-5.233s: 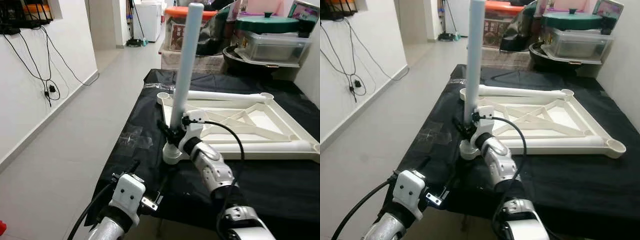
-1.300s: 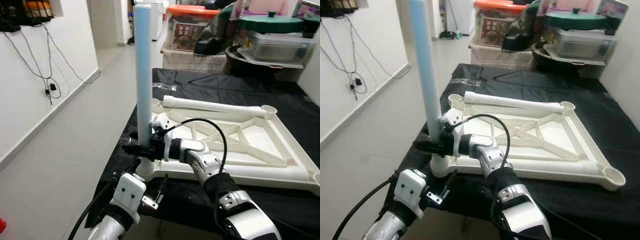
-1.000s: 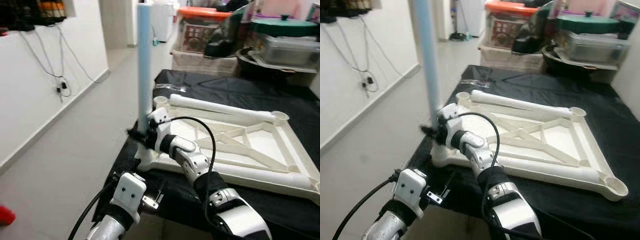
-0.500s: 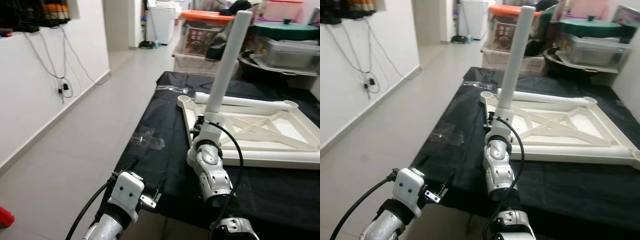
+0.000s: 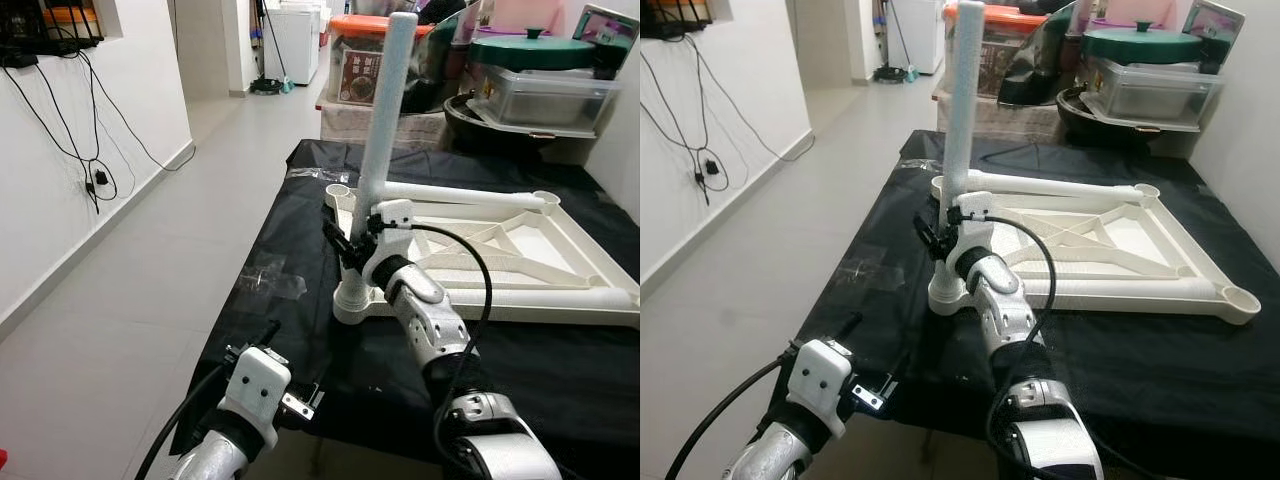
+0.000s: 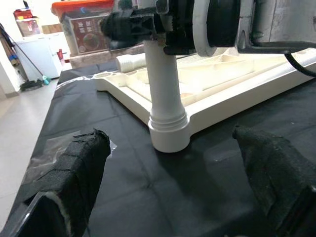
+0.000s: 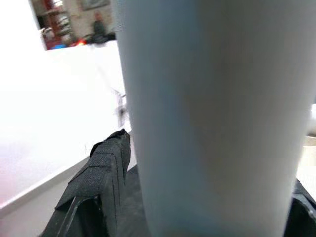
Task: Building children table
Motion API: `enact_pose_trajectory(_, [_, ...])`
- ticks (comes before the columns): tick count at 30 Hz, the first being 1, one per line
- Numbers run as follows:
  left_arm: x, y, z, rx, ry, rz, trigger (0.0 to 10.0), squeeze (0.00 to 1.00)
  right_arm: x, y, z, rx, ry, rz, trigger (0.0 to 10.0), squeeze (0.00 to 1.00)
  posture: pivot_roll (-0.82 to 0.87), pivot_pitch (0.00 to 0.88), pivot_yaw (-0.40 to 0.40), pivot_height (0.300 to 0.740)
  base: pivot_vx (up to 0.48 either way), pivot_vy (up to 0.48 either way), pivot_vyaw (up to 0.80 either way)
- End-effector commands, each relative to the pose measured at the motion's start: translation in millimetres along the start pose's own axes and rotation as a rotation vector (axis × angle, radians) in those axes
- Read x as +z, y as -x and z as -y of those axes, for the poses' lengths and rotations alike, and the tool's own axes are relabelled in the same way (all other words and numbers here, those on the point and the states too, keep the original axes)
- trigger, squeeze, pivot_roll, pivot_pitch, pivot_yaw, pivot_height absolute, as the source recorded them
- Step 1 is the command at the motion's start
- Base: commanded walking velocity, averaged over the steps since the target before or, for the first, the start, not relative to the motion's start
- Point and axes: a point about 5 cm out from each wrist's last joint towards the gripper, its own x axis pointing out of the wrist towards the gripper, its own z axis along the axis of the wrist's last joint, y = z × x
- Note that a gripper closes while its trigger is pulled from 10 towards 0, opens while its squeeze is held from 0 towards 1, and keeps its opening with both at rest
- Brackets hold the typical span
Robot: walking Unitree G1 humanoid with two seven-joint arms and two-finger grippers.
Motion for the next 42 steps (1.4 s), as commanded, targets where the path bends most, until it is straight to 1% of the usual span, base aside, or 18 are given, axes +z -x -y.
enact_pose_trajectory(1, [-2.8, 0.8, 0.5, -0.009, -0.008, -0.008, 10.0, 0.0, -6.1, -1.4, -19.1, 0.306, -0.005, -0.083, 10.0, 0.0, 0.11, 0.0, -0.058, 0.74, 0.0, 0.0, 0.0])
enact_pose_trajectory(2, [-3.1, 0.8, 0.7, -0.008, -0.009, -0.008, 10.0, 0.0, -7.6, 3.3, -24.8, 0.48, -0.007, -0.132, 10.0, 0.0, 0.11, 0.0, -0.058, 0.74, 0.0, 0.0, 0.0])
enact_pose_trajectory(3, [-3.1, 0.8, 0.7, -0.008, -0.009, -0.008, 10.0, 0.0, -7.6, 3.3, -24.8, 0.48, -0.007, -0.132, 10.0, 0.0, 0.11, 0.0, -0.058, 0.74, 0.0, 0.0, 0.0])
enact_pose_trajectory(7, [-3.7, 1.1, 1.1, -0.007, -0.01, -0.008, 10.0, 0.0, -10.7, 10.7, -30.3, 0.716, -0.014, -0.202, 10.0, 0.0, 0.11, 0.0, -0.061, 0.74, 0.0, 0.0, 0.0])
enact_pose_trajectory(9, [-3.8, 1.9, 0.7, -0.002, -0.009, -0.01, 10.0, 0.0, -24.1, 11.8, -58.3, 0.88, -0.031, -0.246, 10.0, 0.0, 0.12, 0.0, -0.064, 0.74, 0.0, 0.0, 0.0])
enact_pose_trajectory(14, [-3.9, 2.0, 0.5, -0.001, -0.008, -0.011, 10.0, 0.0, -27.0, 11.7, -65.1, 0.912, -0.042, -0.248, 10.0, 0.0, 0.12, 0.0, -0.064, 0.74, 0.0, 0.0, 0.0])
enact_pose_trajectory(15, [-3.6, 1.5, 0.4, 0.0, -0.007, -0.012, 10.0, 0.0, -30.1, 0.4, -66.4, 0.745, -0.028, -0.201, 0.0, 0.0, 0.12, 0.0, -0.068, 0.74, 0.0, 0.0, 0.0])
enact_pose_trajectory(19, [-3.5, 0.9, 0.6, 0.0, -0.006, -0.012, 10.0, 0.0, -30.0, -13.3, -48.4, 0.35, 0.047, -0.157, 0.0, 0.0, 0.12, 0.0, -0.069, 0.74, 0.0, 0.0, 0.0])
enact_pose_trajectory(21, [-3.5, 0.9, 0.6, 0.001, -0.006, -0.012, 10.0, 0.0, -29.3, -14.5, -43.9, 0.285, 0.062, -0.155, 0.0, 0.0, 0.12, 0.0, -0.069, 0.74, 0.0, 0.0, 0.0])
enact_pose_trajectory(23, [-3.6, 0.6, 0.0, 0.001, -0.006, -0.012, 10.0, 0.0, -25.2, -14.4, -15.0, -0.062, 0.071, -0.158, 0.0, 0.0, 0.12, 0.0, -0.067, 0.74, 0.0, 0.0, 0.0])
enact_pose_trajectory(24, [-3.6, 0.6, 0.0, 0.001, -0.006, -0.012, 10.0, 0.0, -25.2, -14.4, -15.0, -0.062, 0.071, -0.158, 0.0, 0.0, 0.12, 0.0, -0.067, 0.74, 0.0, 0.0, 0.0])
enact_pose_trajectory(26, [-3.6, 0.0, -0.4, -0.001, -0.006, -0.012, 10.0, 0.0, -23.1, -0.3, 17.1, -0.455, 0.093, -0.161, 0.0, 0.0, 0.11, 0.0, -0.063, 0.74, 0.0, 0.0, 0.0])
enact_pose_trajectory(28, [-3.7, -0.4, -0.5, -0.003, -0.006, -0.012, 10.0, 0.0, -22.9, 14.6, 30.5, -0.69, 0.104, -0.142, 0.0, 0.0, 0.11, 0.0, -0.06, 0.74, 0.0, 0.0, 0.0])
enact_pose_trajectory(34, [-3.7, -0.9, -0.6, -0.005, -0.008, -0.012, 10.0, 0.0, -25.8, 31.7, 28.4, -0.906, 0.078, -0.113, 0.0, 0.0, 0.11, 0.0, -0.057, 0.74, 0.0, 0.0, 0.0])
enact_pose_trajectory(39, [-3.4, -1.3, -1.2, -0.001, -0.009, -0.011, 10.0, 0.0, -30.2, 31.1, 9.9, -0.921, 0.055, -0.103, 0.0, 0.0, 0.11, 0.0, -0.061, 0.74, 0.0, 0.0, 0.0])
enact_pose_trajectory(40, [-3.3, -1.5, -1.3, 0.001, -0.009, -0.01, 10.0, 0.0, -31.1, 25.6, -0.9, -0.873, 0.04, -0.082, 9.7, 0.0, 0.11, 0.0, -0.063, 0.74, 0.0, 0.0, 0.0])
enact_pose_trajectory(41, [-3.1, -1.5, -1.6, 0.003, -0.01, -0.01, 10.0, 0.0, -29.1, 16.5, -14.4, -0.754, 0.026, -0.03, 10.0, 1.0, 0.11, 0.0, -0.063, 0.74, 0.0, 0.0, 0.0])
enact_pose_trajectory(42, [-3.0, -1.5, -1.6, 0.004, -0.01, -0.009, 10.0, 0.0, -27.8, 10.1, -22.6, -0.656, 0.017, 0.003, 10.0, 1.0, 0.11, 0.0, -0.063, 0.74, 0.0, 0.0, 0.0])
